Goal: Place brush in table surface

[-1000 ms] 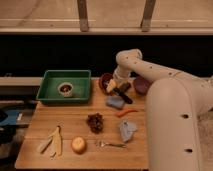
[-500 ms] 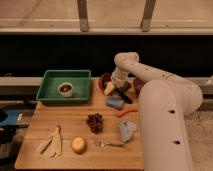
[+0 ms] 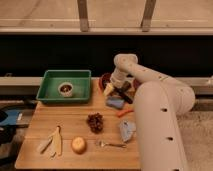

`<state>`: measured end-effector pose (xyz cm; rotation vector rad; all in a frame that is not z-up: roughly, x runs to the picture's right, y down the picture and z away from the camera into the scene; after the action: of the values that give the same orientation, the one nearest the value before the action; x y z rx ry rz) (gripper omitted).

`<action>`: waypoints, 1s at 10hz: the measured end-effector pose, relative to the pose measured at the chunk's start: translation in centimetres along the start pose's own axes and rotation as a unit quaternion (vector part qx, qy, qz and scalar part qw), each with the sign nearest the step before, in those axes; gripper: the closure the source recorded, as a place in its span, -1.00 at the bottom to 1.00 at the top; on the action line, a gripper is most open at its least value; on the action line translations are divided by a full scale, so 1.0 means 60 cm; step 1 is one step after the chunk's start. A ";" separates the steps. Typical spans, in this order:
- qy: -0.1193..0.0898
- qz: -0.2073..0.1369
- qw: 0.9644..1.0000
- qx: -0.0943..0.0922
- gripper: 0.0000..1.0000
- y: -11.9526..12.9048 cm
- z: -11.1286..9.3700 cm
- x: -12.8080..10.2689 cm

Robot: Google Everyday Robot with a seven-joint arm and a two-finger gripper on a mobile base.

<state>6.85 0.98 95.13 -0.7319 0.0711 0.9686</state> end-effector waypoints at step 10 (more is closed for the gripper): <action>-0.007 -0.015 1.000 -0.007 1.00 0.009 -0.006 0.002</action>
<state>6.56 1.03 94.51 -0.7373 0.0406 0.9470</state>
